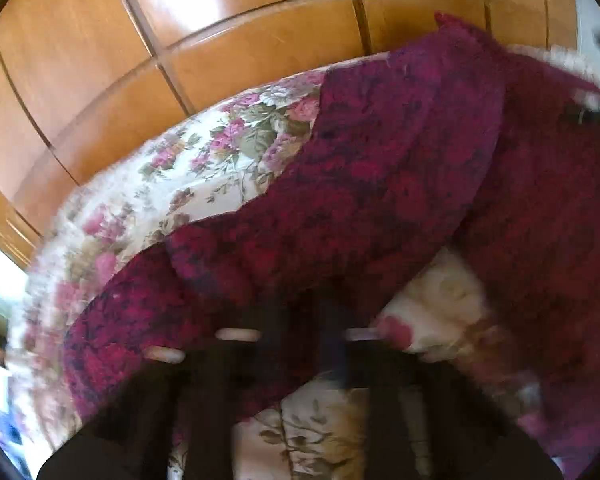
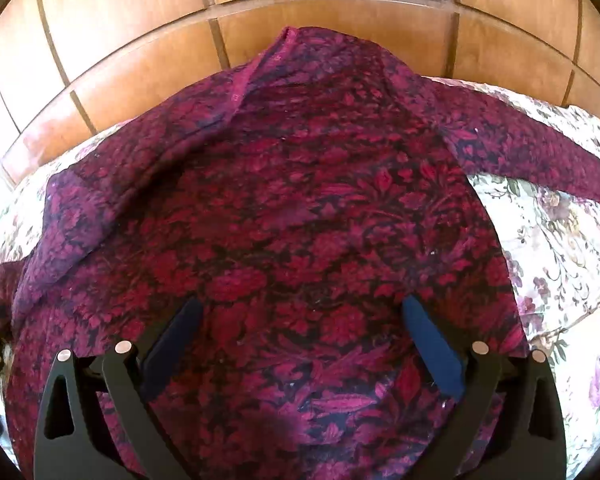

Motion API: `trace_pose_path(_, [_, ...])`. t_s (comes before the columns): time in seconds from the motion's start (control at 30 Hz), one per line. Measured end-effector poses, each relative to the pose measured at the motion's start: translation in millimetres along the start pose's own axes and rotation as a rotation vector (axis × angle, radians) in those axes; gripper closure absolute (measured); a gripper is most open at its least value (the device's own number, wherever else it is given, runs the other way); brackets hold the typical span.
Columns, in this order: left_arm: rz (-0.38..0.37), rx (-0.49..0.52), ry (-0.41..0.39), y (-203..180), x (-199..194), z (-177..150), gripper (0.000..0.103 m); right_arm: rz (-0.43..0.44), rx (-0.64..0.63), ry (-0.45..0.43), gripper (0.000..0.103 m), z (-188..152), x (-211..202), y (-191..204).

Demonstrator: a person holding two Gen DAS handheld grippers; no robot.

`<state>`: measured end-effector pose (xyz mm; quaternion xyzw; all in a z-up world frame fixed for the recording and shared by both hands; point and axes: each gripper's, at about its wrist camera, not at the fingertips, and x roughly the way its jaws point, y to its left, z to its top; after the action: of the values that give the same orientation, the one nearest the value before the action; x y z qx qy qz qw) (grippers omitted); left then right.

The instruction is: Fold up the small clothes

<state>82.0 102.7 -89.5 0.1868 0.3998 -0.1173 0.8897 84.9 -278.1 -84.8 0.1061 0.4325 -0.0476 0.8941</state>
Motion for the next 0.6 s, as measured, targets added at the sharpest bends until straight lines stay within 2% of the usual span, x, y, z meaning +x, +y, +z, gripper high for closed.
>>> trace_pose_path(0.03, [-0.01, -0.018, -0.016, 5, -7, 6, 0.103, 0.001, 0.0, -0.004, 0.002, 1, 0, -1])
trace_pose_path(0.13, [-0.094, -0.156, -0.082, 42, -35, 31, 0.103, 0.0, -0.004, -0.013, 0.002, 1, 1, -1])
trace_pose_path(0.2, [-0.131, -0.295, -0.138, 81, -50, 52, 0.103, -0.001, -0.006, -0.02, 0.002, 0, 1, 0])
trace_pose_path(0.27, [-0.124, -0.421, -0.179, 122, -56, 76, 0.103, -0.006, -0.009, -0.025, 0.002, -1, 2, 0])
trace_pose_path(0.37, [-0.027, -0.523, -0.177, 174, -40, 106, 0.103, -0.007, -0.009, -0.032, 0.002, -2, 1, 0])
trace_pose_path(0.47, [0.044, -0.568, -0.135, 204, -13, 127, 0.103, -0.002, -0.005, -0.035, 0.002, -3, 1, -1])
trace_pose_path(0.53, [-0.004, -0.593, -0.151, 206, -11, 131, 0.103, 0.001, -0.002, -0.038, 0.002, -4, 1, -1])
trace_pose_path(0.6, [-0.015, -0.551, -0.182, 192, -17, 129, 0.101, -0.002, -0.002, -0.04, 0.002, -4, 1, -1])
